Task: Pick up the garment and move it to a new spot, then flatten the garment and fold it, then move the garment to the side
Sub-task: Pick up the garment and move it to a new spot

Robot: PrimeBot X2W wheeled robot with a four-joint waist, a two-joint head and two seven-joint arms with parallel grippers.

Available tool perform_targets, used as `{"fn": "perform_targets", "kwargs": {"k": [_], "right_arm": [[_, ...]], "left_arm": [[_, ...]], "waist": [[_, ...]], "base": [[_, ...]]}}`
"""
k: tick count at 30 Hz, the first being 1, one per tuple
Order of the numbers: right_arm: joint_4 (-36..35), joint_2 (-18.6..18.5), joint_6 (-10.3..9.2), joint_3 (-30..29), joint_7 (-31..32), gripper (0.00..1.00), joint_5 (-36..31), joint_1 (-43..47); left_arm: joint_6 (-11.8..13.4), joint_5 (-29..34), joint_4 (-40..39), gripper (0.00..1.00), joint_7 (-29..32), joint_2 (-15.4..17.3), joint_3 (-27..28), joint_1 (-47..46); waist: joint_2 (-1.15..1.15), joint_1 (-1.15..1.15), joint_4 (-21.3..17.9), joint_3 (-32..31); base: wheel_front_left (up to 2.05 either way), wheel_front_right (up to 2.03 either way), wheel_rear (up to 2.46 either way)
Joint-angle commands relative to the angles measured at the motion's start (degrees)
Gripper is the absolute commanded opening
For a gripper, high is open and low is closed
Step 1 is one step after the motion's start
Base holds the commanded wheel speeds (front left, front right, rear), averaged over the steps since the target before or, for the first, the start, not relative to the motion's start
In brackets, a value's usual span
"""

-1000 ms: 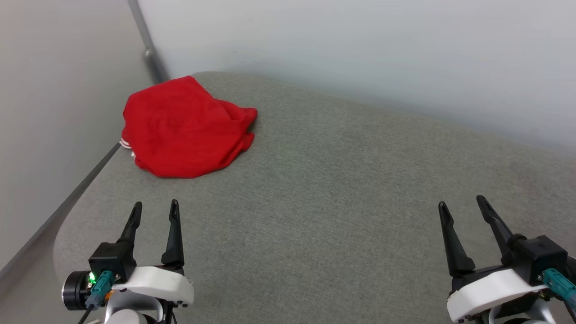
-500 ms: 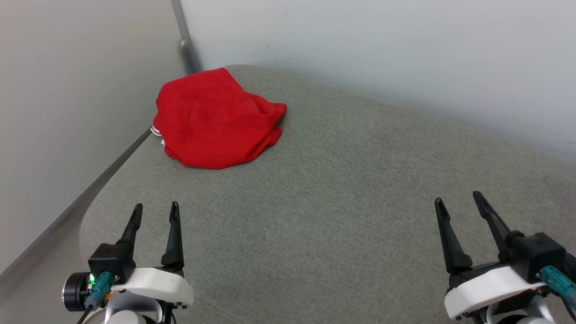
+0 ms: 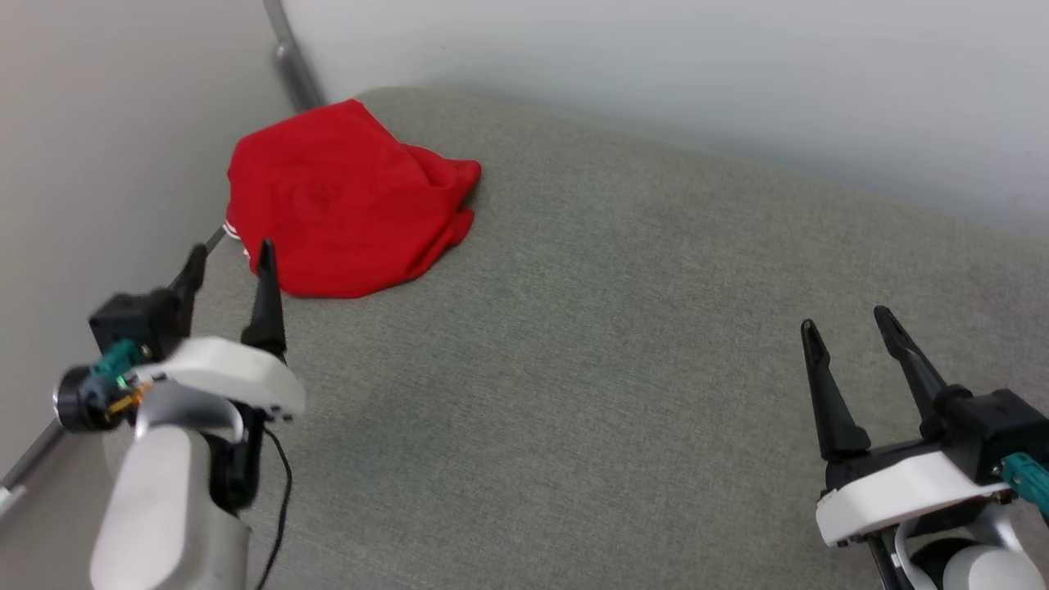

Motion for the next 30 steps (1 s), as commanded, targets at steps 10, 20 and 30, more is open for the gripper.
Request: {"fn": "perform_targets", "kwargs": {"k": [10,20,30], "right_arm": [[-2.88,-0.68,-0.02,0.42,1.13,1.0,-1.21,-6.69],[-4.2,-0.46,-0.02,2.4,0.14,1.0,-0.89,-11.93],[-6.87,-0.2,-0.02,2.5,0.99,1.0,-1.26,-13.82]], "left_arm": [[-1.63,-4.77,8.04,1.0,16.59,9.63,2.67,-20.19],[-2.77,-12.74,21.42,1.0,40.17,19.69,2.19,-31.55],[-0.29,-18.07,29.31,1.0,48.56,21.37,5.59,-30.66]], "waist": [[0.0,0.0,-10.01,12.79],[0.0,0.0,-16.84,22.41],[0.0,0.0,-19.95,28.57]], "base": [[0.0,0.0,0.0],[0.0,0.0,0.0],[0.0,0.0,0.0]]}}
